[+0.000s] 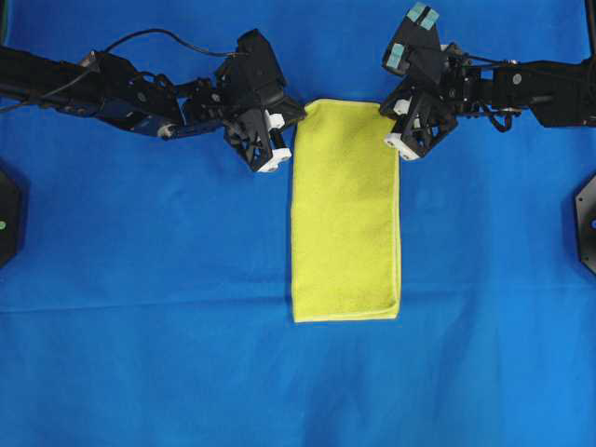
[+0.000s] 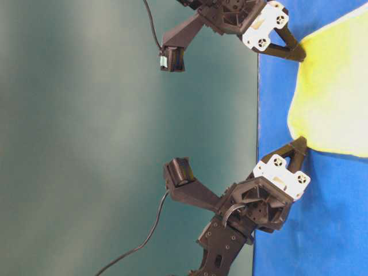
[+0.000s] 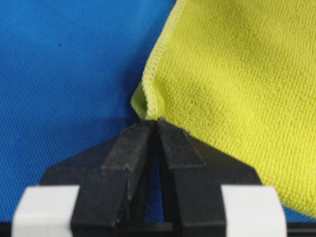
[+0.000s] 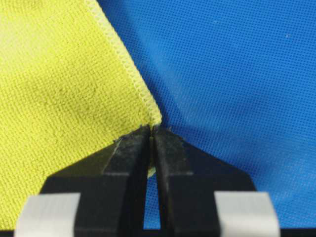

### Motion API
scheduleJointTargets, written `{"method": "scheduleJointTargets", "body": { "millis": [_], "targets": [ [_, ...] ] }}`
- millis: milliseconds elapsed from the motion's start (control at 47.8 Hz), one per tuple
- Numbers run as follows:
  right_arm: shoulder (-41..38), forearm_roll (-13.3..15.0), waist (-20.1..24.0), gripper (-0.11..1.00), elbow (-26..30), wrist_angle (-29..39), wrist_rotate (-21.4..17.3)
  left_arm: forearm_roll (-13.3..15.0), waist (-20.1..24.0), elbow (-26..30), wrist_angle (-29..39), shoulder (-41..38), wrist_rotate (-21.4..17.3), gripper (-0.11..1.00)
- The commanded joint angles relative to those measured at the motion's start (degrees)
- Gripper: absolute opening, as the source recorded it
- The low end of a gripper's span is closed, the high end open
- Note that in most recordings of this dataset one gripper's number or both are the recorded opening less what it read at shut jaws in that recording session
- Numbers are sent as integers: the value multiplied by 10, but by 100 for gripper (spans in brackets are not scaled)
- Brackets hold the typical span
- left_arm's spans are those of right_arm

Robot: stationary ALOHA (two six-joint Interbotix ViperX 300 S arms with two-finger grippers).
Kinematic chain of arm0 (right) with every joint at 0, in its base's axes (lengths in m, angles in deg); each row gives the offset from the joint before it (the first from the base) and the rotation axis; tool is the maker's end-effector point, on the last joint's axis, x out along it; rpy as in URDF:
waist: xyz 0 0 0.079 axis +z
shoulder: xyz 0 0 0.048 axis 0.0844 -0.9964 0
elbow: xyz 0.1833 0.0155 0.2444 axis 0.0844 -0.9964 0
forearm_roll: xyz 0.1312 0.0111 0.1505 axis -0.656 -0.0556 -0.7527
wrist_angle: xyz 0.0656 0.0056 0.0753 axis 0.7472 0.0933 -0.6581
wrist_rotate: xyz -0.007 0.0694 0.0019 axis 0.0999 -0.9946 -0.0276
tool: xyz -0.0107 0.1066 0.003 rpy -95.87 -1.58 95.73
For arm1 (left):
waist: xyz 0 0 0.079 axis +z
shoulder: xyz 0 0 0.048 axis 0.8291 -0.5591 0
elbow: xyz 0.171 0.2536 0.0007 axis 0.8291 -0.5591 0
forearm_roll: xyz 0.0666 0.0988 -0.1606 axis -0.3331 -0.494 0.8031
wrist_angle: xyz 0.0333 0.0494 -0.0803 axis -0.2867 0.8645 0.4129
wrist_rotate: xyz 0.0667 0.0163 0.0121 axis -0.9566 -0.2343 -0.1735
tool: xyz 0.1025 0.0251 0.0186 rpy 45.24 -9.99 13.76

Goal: Fold the yellow towel.
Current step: 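Move both grippers to the strip's top corners and grasp them, then fold the top half down onto the bottom half with both grippers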

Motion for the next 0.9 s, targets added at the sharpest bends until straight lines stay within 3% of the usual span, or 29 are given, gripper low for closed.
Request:
{"method": "scheduleJointTargets", "body": {
  "millis": [0, 356, 565, 878],
  "targets": [
    [4, 2, -1, 4, 2, 2, 0, -3, 0, 5, 1, 9, -7, 3],
    [13, 2, 1, 4, -1, 6, -1, -2, 8, 16, 29, 32, -23, 3],
    [50, 3, 1, 4, -1, 25, -1, -2, 14, 16, 57, 85, -46, 3],
    [90, 2, 1, 4, -3, 41, -1, -2, 11, 15, 69, 95, -56, 3]
  ]
}}
